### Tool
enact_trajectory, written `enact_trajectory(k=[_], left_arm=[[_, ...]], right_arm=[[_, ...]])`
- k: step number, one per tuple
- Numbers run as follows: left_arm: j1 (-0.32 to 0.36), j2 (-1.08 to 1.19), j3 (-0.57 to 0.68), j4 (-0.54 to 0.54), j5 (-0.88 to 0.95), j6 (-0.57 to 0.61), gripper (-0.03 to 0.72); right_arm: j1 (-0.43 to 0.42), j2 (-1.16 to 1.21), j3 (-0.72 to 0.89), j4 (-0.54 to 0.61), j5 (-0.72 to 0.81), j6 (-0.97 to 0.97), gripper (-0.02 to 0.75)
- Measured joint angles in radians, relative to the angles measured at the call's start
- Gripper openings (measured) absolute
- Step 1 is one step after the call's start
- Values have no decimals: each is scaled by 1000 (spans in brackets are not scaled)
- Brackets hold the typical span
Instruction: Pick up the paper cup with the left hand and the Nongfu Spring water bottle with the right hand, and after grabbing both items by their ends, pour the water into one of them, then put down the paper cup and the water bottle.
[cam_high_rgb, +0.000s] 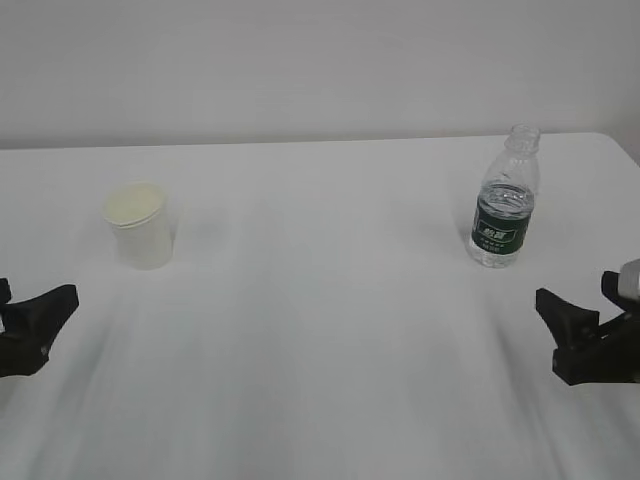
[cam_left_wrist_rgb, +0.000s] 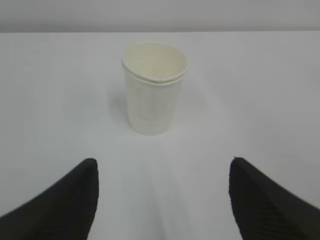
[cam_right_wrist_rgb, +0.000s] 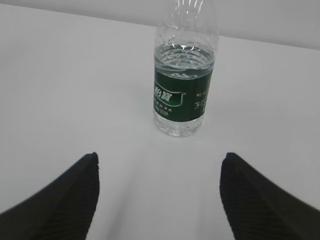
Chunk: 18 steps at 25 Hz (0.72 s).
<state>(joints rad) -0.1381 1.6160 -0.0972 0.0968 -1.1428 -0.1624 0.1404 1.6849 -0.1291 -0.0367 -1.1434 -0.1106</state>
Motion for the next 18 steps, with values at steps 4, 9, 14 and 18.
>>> enact_trajectory(k=[4, 9, 14, 18], left_arm=[[0, 15, -5, -4, -2, 0, 587], [0, 17, -5, -6, -2, 0, 587], [0, 17, -5, -6, -2, 0, 587], [0, 17, -5, -6, -2, 0, 587]], right_arm=[[0, 55, -22, 4, 0, -2, 573], [0, 106, -56, 6, 0, -3, 573], [0, 145, -90, 6, -1, -2, 573], [0, 153, -112, 6, -1, 12, 573]])
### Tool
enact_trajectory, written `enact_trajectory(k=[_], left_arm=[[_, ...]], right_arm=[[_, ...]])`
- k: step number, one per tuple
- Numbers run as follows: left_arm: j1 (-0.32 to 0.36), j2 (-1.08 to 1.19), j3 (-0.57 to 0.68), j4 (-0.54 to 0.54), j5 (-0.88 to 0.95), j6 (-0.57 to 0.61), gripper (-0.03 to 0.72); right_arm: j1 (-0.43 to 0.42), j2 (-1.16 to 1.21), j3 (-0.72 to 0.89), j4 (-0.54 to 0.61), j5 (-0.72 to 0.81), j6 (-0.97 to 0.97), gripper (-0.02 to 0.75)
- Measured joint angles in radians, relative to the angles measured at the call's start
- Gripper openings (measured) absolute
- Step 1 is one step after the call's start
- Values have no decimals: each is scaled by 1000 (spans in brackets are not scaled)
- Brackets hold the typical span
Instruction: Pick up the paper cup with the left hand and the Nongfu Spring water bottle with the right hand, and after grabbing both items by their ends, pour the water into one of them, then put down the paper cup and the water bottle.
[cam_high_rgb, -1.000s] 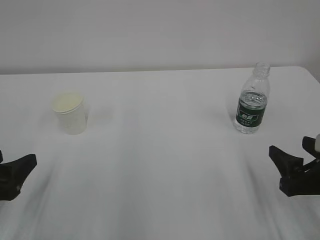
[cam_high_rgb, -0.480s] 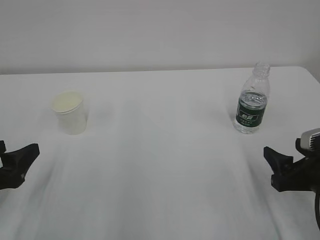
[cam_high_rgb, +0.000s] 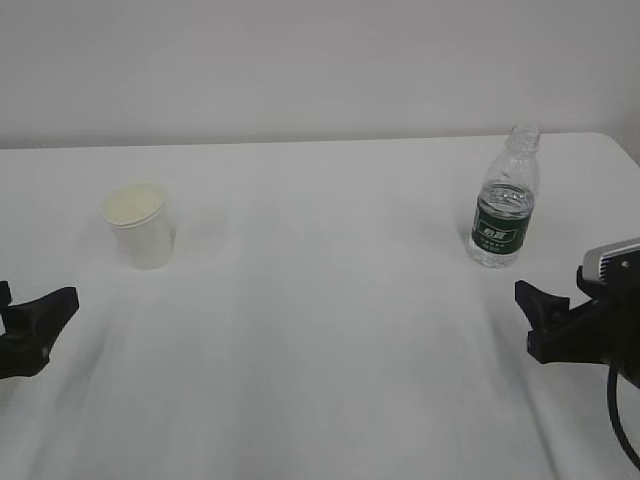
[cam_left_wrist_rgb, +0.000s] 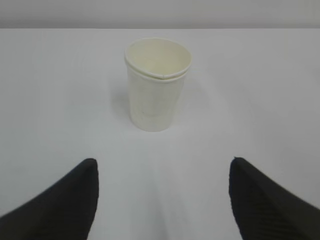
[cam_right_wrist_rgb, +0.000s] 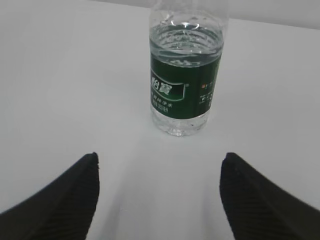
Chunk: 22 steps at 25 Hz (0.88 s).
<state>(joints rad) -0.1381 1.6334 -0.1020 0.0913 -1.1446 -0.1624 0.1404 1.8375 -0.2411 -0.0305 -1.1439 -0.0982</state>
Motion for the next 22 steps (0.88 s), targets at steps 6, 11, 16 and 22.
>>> enact_trajectory(k=[6, 11, 16, 22], left_arm=[[0, 0, 0, 0, 0, 0, 587], [0, 0, 0, 0, 0, 0, 587], [0, 0, 0, 0, 0, 0, 587], [0, 0, 0, 0, 0, 0, 587]], right_arm=[[0, 9, -37, 0, -2, 7, 572], [0, 49, -66, 0, -2, 35, 572], [0, 86, -101, 0, -2, 38, 573], [0, 95, -134, 0, -2, 41, 573]])
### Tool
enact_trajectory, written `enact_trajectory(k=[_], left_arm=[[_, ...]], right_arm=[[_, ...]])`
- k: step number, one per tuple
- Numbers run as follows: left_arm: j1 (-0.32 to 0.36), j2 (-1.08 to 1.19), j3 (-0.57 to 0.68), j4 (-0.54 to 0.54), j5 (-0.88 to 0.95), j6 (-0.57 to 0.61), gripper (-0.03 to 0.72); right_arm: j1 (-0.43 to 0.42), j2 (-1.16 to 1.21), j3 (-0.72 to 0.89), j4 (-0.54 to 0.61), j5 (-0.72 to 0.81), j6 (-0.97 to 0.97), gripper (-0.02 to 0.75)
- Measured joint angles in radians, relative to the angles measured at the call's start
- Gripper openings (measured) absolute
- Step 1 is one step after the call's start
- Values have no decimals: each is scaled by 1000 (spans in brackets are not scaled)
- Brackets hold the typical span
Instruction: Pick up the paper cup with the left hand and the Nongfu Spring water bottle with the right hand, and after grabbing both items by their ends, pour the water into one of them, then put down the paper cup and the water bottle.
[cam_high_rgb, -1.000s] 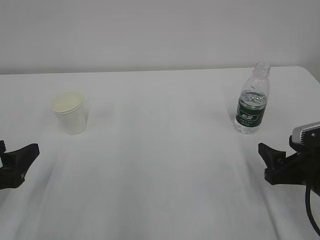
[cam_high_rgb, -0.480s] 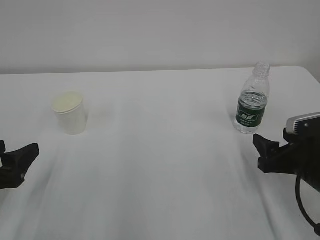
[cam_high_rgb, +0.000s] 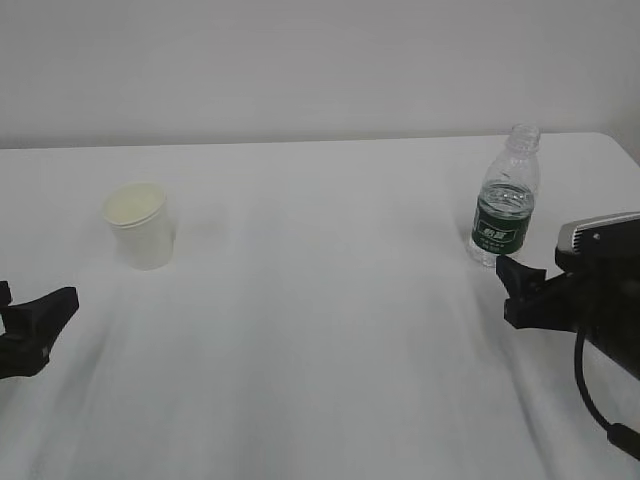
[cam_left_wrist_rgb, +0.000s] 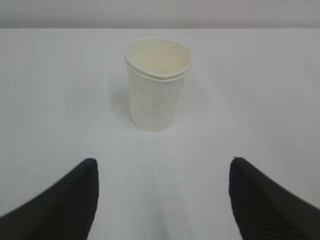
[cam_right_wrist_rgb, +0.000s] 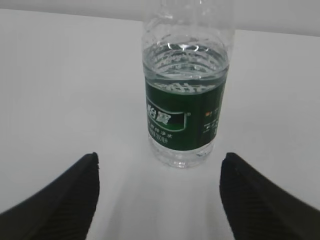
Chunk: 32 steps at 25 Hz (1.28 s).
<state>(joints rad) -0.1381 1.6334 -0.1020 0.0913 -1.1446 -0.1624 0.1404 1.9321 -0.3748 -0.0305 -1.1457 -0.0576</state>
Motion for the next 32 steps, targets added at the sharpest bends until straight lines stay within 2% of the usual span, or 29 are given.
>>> enact_trajectory(k=[32], left_arm=[[0, 106, -58, -30, 0, 0, 587]], right_arm=[[0, 69, -84, 46, 0, 0, 573]])
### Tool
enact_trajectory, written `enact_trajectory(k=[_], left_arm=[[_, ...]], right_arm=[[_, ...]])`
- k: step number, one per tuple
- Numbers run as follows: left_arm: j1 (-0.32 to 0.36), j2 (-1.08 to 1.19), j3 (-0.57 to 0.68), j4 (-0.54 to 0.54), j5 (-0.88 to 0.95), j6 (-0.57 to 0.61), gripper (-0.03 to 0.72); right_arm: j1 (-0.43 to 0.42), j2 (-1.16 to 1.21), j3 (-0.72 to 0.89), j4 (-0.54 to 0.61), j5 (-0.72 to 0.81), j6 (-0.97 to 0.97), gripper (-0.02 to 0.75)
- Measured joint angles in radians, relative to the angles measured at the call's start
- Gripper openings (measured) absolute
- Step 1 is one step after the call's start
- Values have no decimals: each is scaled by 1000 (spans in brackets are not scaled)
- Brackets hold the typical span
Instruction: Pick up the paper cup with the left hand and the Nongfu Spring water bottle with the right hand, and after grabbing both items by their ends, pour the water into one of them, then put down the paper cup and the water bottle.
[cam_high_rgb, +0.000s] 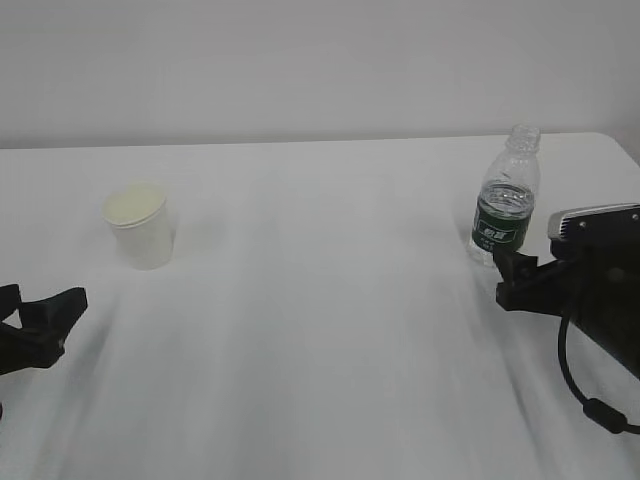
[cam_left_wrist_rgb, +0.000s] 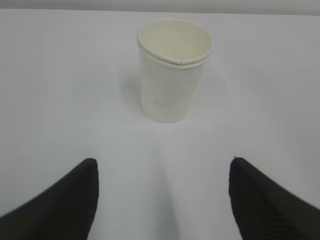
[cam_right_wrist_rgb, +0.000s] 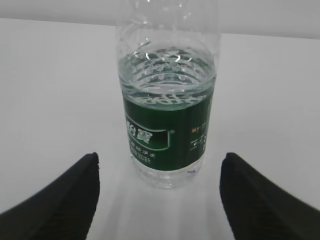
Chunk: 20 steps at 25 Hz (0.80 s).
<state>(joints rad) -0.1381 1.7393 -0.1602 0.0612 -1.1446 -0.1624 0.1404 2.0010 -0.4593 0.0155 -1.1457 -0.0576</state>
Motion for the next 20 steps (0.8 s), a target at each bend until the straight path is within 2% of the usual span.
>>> enact_trajectory(k=[20], left_arm=[[0, 0, 0, 4, 0, 0, 587]], right_arm=[[0, 2, -21, 51, 0, 58, 582]])
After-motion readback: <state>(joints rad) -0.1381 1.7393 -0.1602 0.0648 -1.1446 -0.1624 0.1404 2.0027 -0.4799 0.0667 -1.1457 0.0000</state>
